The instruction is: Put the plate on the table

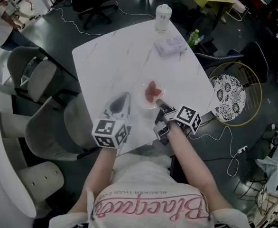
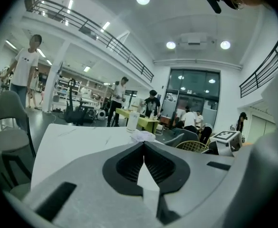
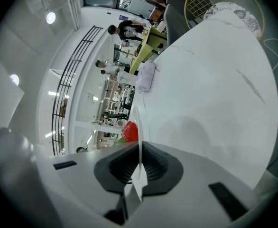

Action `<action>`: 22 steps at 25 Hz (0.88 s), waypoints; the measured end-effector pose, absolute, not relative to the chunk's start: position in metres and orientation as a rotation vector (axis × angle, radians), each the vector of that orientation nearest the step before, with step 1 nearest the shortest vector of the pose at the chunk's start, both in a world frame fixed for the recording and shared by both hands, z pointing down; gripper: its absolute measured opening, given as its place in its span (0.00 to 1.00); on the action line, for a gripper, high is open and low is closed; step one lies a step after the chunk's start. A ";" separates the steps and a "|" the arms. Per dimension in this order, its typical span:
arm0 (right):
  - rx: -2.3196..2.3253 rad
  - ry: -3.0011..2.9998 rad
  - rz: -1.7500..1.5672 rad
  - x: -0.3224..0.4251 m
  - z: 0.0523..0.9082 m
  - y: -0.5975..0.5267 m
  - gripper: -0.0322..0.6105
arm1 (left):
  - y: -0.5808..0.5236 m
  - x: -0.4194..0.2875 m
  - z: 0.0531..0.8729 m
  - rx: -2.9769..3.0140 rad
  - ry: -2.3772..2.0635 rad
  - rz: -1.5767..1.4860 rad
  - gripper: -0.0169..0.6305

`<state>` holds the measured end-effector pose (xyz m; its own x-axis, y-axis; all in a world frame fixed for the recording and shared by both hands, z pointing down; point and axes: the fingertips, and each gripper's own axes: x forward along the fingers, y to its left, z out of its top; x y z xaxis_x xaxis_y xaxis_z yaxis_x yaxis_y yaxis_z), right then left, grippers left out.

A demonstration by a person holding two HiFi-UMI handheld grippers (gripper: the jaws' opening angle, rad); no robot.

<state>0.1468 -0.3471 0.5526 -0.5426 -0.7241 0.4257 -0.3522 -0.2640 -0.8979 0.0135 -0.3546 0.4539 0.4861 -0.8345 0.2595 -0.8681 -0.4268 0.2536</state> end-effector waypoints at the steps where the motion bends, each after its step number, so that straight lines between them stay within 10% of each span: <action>1: -1.326 1.714 -1.887 0.146 0.558 -0.353 0.06 | -0.358 0.014 0.457 2.378 -1.426 0.139 0.03; 22: -1.691 2.053 -1.823 0.142 0.631 -0.446 0.07 | -0.399 0.013 0.517 2.239 -1.366 0.219 0.03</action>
<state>0.1419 -0.4455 0.6311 -0.4476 -0.6202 0.6443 -0.7131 -0.1872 -0.6756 0.0131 -0.3994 0.5174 0.4827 -0.7864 0.3856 -0.8674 -0.3686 0.3342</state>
